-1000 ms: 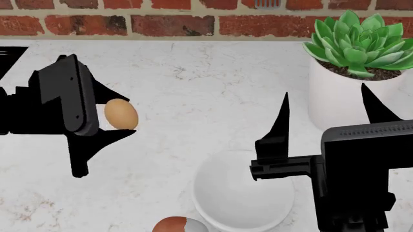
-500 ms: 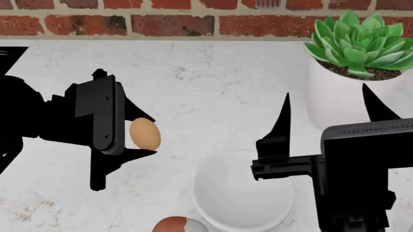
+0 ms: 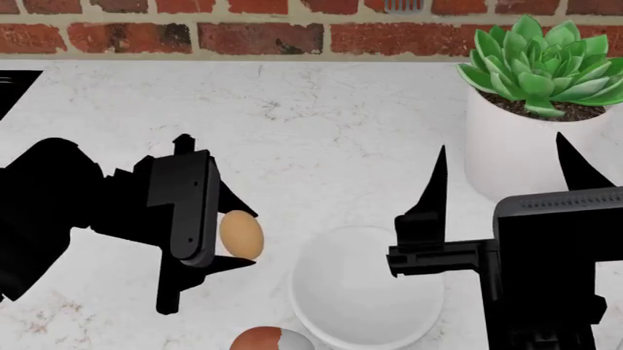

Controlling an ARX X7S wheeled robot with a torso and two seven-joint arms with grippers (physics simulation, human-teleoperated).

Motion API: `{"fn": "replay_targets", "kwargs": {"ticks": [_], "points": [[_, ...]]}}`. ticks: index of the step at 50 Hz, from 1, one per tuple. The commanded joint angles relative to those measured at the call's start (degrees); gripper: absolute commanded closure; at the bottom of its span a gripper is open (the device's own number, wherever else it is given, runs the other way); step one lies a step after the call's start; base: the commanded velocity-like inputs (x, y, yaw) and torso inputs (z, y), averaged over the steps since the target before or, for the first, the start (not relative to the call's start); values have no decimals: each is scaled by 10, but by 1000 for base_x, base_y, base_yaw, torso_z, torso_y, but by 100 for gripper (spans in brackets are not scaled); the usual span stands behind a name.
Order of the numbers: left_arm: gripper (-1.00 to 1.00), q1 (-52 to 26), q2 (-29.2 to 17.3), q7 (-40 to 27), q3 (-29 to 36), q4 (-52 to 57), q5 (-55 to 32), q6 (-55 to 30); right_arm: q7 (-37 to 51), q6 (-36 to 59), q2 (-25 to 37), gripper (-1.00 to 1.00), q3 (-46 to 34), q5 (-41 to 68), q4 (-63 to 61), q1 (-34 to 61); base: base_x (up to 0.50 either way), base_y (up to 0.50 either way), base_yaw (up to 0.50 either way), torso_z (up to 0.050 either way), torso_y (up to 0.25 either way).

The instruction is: Place the eggs and milk next to the bowl.

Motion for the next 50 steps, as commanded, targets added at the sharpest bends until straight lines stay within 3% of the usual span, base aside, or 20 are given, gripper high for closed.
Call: {"fn": "replay_targets", "kwargs": {"ticks": [1,20,34,50], "points": [[100,16,30,11,-5,-26,11,1,-12,1,-6,-100,16,-9,-4,-4,0,0,0,0,0],[100,25,52,15,1,-79,15,37,-9,3,-2,-100,17,-7,-4,-5,0,0,0,0,0],[100,6,128,24,0,-266,22,144,-6,7,1,-100,19,-5,-5,-9,0,0,0,0,0],[100,18,140,25,-14,-270,43,149,-3,7,5,-100,23,-4,-6,-16,0,0,0,0,0]]}}
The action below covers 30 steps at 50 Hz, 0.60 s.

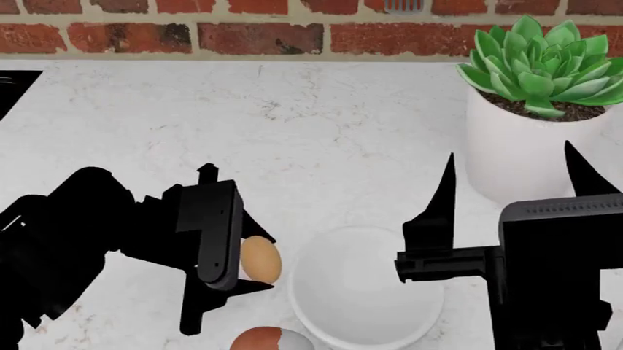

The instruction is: Place the eggs and milk next to the bowl.

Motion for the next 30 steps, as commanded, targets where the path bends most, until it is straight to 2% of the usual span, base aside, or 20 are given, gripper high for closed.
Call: {"fn": "replay_targets", "kwargs": {"ticks": [1,22,23,30], "points": [[100,13,33,11,-11,-23,23,-6,-11,1,-6,-100,20,-7,-6,-7,0,0,0,0,0],[100,26,29,12,-21,-23,52,-1,-11,-9,-6,-100,20,-8,1,-14,0,0,-1,0,0],[-100,26,30,11,-21,-23,54,-5,-10,-9,-6,-100,19,-8,1,-13,0,-3,-3,0,0],[-100,25,30,10,-27,-23,57,-3,-10,-6,-5,-100,19,-6,-1,-11,0,-1,-1,0,0]]}}
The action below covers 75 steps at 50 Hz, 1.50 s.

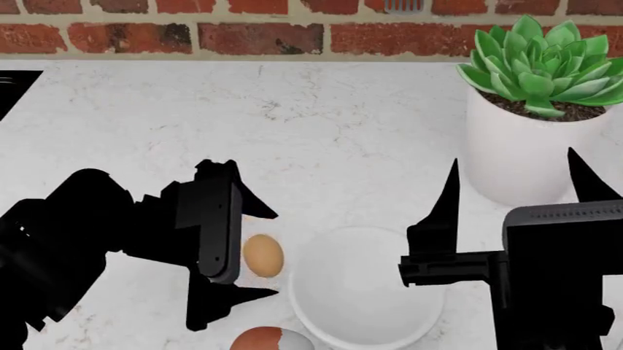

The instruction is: Place the eggs and milk next to the bowl.

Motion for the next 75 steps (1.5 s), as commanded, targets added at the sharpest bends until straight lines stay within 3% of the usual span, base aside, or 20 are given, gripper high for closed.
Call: {"fn": "replay_targets", "kwargs": {"ticks": [1,23,28,34,42,49,54,64,75], "points": [[-100,20,22,18,27,-5,32,-14,-13,0,-7,-100,17,-7,-5,-2,0,0,0,0,0],[-100,15,14,27,10,-2,33,-11,-11,2,-6,-100,13,-5,-7,4,0,-1,-1,0,0],[-100,7,-2,29,4,15,26,-22,-11,4,-7,-100,8,-5,-7,10,0,0,0,0,0],[-100,12,-51,23,-3,122,17,-93,-11,8,-10,-100,1,-5,-6,19,0,0,0,0,0],[-100,4,-70,18,-13,131,10,-101,-8,15,-11,-100,-4,-4,-11,26,0,0,0,0,0],[-100,15,-110,7,-35,219,-16,-153,-7,18,-10,-100,-4,-2,-15,29,0,0,0,0,0],[-100,40,-162,-9,-62,352,-53,-225,-7,20,-11,-100,-5,0,-16,33,0,0,0,0,0],[-100,96,-248,-94,-141,535,-136,-355,-9,18,-16,-100,-10,3,-14,42,0,0,0,0,0],[-100,167,-296,-219,-217,675,-202,-437,-10,23,-21,-100,-21,4,-7,66,0,0,0,0,0]]}}
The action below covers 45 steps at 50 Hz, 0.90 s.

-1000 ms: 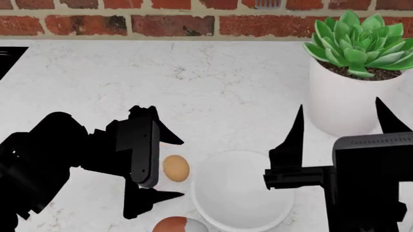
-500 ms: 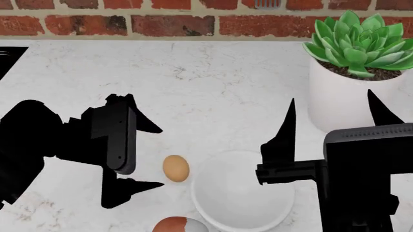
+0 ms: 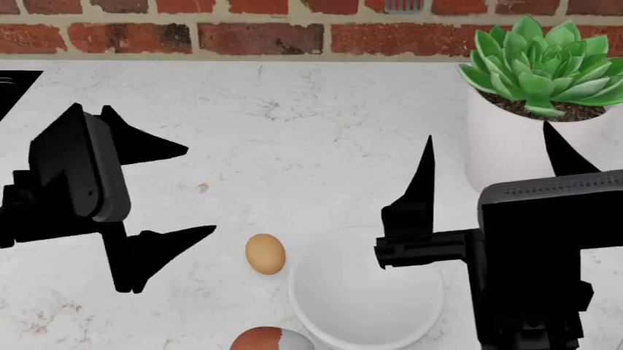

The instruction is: Place the eggs and milk next to the bowl.

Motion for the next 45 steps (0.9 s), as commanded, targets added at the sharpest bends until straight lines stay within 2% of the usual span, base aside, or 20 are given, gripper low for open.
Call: {"fn": "replay_targets", "kwargs": {"ticks": [1,4,16,22,23,24,30,34,37,45], "points": [[-100,75,-43,-110,-89,158,-49,-101,-15,7,-13,-100,8,-6,0,20,0,0,0,0,0],[-100,83,-40,-154,-108,167,-54,-117,-15,8,-13,-100,7,-5,2,25,0,0,0,0,0],[-100,101,-5,-288,-177,127,-37,-83,-14,5,-12,-100,9,-4,3,25,0,0,0,0,0],[-100,130,-8,-343,-201,165,-49,-110,-13,8,-11,-100,10,-2,1,29,0,0,0,0,0],[-100,133,-2,-378,-210,165,-40,-113,-13,9,-11,-100,10,-2,0,29,0,0,0,0,0],[-100,136,-2,-375,-216,169,-50,-117,-13,8,-11,-100,11,-1,0,29,0,0,0,0,0],[-100,164,10,-467,-252,208,-51,-139,-14,3,-12,-100,8,-3,7,31,0,0,0,0,0],[-100,164,17,-490,-277,202,-63,-144,-14,1,-11,-100,10,-2,7,31,0,0,0,0,0],[-100,167,10,-482,-267,200,-54,-139,-14,3,-11,-100,10,-2,6,32,0,0,0,0,0],[-100,167,8,-514,-277,179,-27,-117,-14,-1,-10,-100,10,-2,9,33,0,0,0,0,0]]}}
